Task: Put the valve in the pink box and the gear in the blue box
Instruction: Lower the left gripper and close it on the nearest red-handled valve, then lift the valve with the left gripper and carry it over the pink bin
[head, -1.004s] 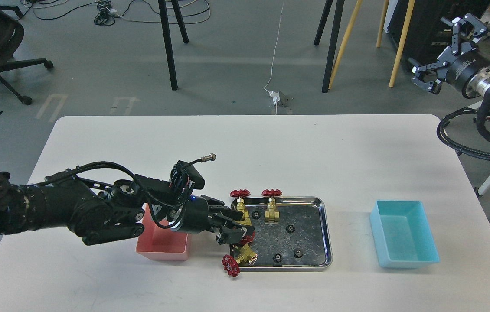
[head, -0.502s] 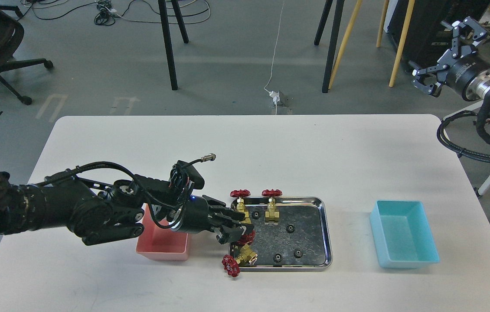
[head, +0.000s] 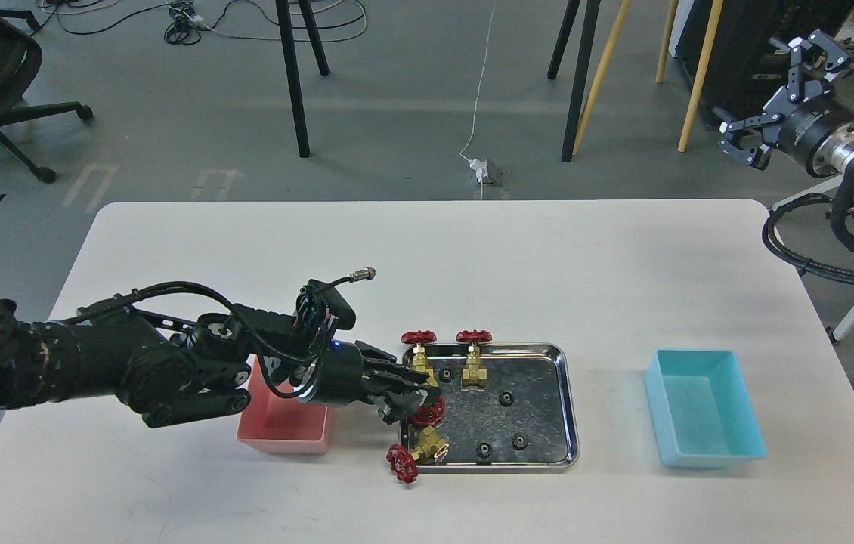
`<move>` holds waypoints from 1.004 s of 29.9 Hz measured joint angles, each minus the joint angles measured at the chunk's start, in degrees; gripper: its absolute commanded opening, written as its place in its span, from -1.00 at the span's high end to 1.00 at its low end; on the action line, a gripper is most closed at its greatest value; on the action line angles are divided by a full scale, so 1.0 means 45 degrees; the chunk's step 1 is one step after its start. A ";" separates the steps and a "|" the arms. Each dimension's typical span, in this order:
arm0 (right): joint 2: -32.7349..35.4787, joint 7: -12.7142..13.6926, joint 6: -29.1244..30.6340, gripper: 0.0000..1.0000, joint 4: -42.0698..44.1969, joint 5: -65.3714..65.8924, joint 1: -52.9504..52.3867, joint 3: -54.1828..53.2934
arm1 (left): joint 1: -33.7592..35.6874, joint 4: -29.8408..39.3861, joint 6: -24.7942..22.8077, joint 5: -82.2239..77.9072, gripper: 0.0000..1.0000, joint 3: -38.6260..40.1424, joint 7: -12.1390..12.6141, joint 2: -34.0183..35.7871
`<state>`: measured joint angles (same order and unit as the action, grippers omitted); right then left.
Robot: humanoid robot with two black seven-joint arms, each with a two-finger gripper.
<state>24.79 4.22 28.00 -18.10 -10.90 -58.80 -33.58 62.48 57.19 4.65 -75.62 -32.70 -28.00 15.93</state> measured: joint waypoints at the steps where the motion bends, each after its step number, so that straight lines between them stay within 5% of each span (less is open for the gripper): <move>1: 0.0000 0.0000 0.0000 -1.00 0.0000 0.0000 0.0000 0.0000 | 0.0010 0.0010 -0.0001 0.0004 0.54 0.0000 0.0000 0.0010; 30: -0.0015 -0.0018 0.0000 -1.00 0.0274 -0.0019 0.0059 -0.0018 | 0.0247 0.0837 -0.0079 0.0100 0.57 0.0459 0.0001 0.0829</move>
<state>24.72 4.13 28.00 -16.87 -10.99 -58.54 -33.66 63.59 60.96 4.30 -75.17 -30.63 -28.00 19.66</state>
